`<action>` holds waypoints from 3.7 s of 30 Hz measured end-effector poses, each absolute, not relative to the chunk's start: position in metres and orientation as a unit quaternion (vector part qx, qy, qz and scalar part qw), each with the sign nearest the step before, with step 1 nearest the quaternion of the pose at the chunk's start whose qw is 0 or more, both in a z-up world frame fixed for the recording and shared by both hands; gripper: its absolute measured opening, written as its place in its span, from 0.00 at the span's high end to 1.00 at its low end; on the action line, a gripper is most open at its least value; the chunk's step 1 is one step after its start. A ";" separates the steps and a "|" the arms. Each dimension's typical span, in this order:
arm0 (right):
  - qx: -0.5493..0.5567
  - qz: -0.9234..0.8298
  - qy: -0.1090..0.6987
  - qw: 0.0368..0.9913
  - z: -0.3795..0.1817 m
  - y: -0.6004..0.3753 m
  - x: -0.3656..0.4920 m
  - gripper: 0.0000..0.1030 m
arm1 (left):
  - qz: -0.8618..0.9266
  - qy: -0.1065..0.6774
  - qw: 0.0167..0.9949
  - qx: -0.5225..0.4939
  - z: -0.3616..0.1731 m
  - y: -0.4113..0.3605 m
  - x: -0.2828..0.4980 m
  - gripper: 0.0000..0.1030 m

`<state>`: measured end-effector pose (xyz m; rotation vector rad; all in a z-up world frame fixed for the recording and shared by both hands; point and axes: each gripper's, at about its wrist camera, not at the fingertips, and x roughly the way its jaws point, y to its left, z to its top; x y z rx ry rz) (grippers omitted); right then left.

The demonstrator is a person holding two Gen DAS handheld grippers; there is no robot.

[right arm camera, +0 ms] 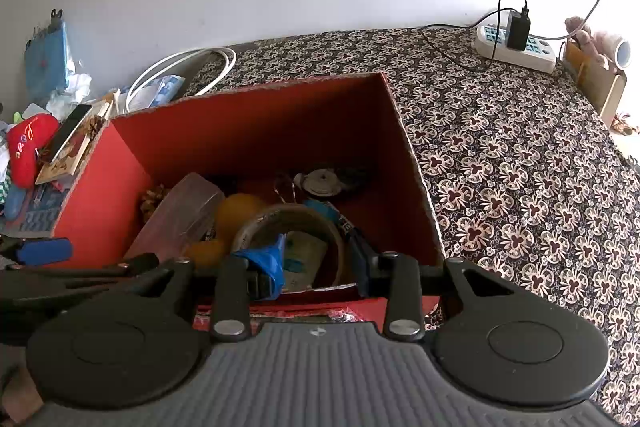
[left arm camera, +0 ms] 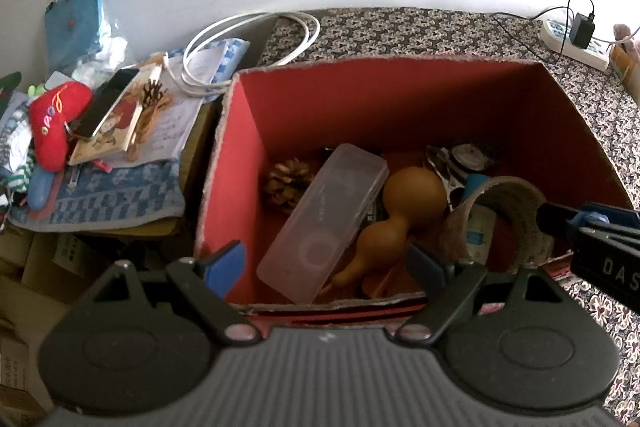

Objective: Organize rigid objects

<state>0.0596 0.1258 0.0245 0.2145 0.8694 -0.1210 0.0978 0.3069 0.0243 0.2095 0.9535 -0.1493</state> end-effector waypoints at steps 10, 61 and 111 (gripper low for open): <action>0.101 -0.057 0.421 0.899 0.024 0.125 0.060 0.82 | -0.070 0.460 0.879 0.100 0.022 0.308 0.101 0.15; 0.087 -0.046 0.423 0.901 0.023 0.128 0.061 0.82 | -0.060 0.440 0.890 0.105 0.026 0.307 0.091 0.08; 0.108 -0.032 0.392 0.913 0.036 0.133 0.060 0.81 | -0.078 0.422 0.897 0.102 0.030 0.311 0.094 0.08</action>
